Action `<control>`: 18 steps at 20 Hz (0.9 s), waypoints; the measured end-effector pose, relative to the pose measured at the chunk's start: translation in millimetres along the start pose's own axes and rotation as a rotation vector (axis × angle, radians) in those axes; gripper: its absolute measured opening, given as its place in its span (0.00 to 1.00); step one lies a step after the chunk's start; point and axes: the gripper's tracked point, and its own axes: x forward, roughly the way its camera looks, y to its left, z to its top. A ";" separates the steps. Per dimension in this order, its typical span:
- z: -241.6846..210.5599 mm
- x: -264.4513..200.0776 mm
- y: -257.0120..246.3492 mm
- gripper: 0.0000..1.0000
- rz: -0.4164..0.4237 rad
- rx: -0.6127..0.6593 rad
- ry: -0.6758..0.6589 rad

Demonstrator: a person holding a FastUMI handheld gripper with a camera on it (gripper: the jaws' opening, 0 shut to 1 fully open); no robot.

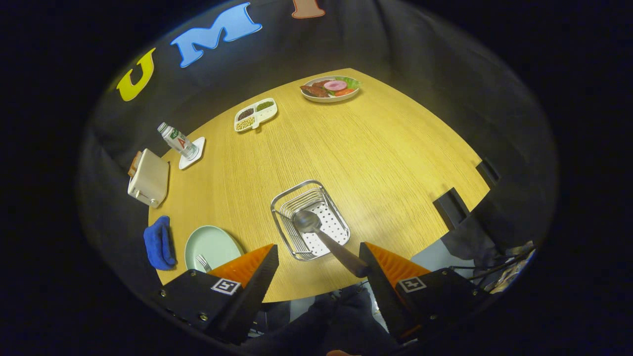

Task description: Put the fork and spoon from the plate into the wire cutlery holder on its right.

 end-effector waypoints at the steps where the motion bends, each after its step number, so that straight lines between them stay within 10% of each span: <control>1: -0.3 -0.4 -0.6 1.00 -0.005 -0.008 -0.002; 18: -44.5 14.5 40.4 1.00 0.066 -0.082 0.138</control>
